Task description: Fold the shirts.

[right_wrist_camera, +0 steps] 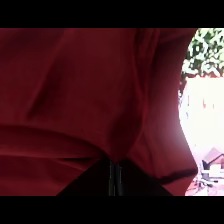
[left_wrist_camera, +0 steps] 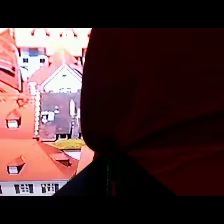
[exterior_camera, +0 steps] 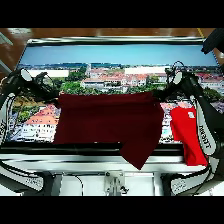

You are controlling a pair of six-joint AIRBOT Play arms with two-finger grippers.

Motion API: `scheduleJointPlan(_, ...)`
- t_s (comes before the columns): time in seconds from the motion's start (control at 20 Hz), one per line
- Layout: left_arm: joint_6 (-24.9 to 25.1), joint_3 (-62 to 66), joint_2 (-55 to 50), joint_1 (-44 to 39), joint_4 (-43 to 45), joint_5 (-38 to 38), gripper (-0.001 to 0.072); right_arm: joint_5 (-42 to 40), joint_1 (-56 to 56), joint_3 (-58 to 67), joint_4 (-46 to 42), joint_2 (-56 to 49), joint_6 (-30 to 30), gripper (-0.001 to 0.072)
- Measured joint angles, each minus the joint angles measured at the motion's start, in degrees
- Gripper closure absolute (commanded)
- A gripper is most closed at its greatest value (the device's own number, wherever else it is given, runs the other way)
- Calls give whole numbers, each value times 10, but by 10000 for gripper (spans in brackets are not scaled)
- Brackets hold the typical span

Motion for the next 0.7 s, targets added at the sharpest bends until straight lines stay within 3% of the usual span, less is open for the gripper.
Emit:
scheduleJointPlan(0.25,0,0,-12,1,-5,-26,675,39,3,0,-26,-14,36,653)
scheduleJointPlan(0.5,-12,0,-14,1,-25,5,675,59,3,0,14,-33,47,626)
scheduleJointPlan(0.55,-15,0,-14,0,-32,14,659,63,3,0,23,-36,48,426)
scheduleJointPlan(0.6,-16,0,-15,0,-38,19,552,66,3,0,28,-37,48,170)
scheduleJointPlan(0.7,-19,0,-15,1,-46,26,229,80,3,0,36,-38,44,144)
